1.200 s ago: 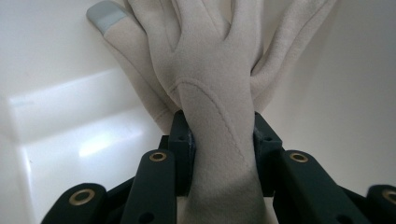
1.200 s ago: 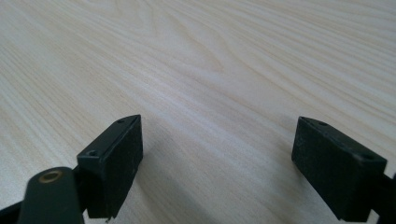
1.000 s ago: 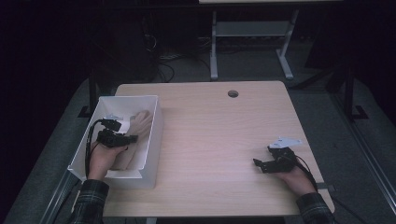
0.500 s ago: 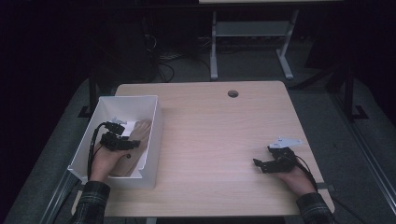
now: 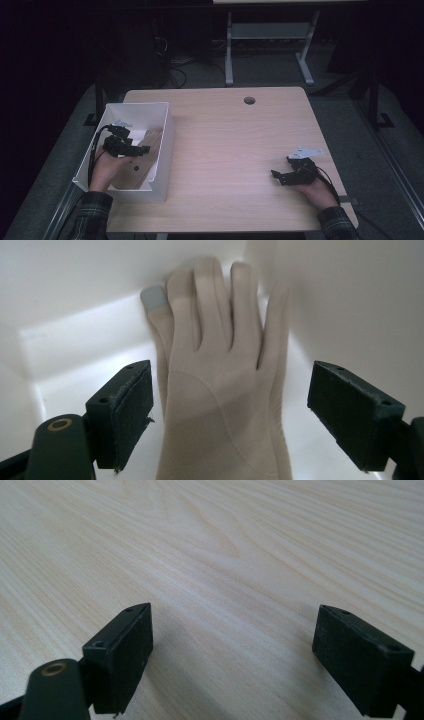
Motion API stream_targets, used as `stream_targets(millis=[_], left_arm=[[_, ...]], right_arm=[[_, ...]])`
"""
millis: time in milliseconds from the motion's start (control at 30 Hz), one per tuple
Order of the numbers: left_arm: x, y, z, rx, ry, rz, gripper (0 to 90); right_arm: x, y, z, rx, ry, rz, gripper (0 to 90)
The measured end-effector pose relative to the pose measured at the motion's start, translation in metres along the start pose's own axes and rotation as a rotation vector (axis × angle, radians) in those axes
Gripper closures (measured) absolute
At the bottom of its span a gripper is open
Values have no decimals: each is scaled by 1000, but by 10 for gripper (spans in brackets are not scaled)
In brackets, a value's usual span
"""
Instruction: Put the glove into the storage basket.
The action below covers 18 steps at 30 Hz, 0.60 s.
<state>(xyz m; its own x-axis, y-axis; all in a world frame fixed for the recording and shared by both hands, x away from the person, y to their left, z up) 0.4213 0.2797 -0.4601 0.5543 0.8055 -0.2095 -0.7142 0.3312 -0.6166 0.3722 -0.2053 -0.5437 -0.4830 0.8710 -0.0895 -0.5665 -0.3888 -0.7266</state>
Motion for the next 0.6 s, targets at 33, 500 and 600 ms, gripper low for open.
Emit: stream_targets(millis=[33,500,600], left_arm=[[-2,-3,3,-3,3,-4,178],[-45,-53,36,-115,107,-62,178],[-59,-64,38,-139,133,-82,178]], right_arm=[[0,0,0,0,0,0,162],[0,0,0,3,0,3,162],[0,0,0,3,0,2,162]])
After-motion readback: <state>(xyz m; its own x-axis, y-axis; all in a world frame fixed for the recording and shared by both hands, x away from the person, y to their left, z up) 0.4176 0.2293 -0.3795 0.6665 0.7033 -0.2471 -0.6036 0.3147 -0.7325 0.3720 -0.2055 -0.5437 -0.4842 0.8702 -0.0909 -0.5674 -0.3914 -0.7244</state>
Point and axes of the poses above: each handheld gripper's, and its own axes: z roughly backward along the jaws, y roughly out of its underside, x roughly to its left, the point moved 9 cm from there along -z, roughly forward along the jaws, and after that the axes turned 11 degrees about y, right-handed, at the moved point
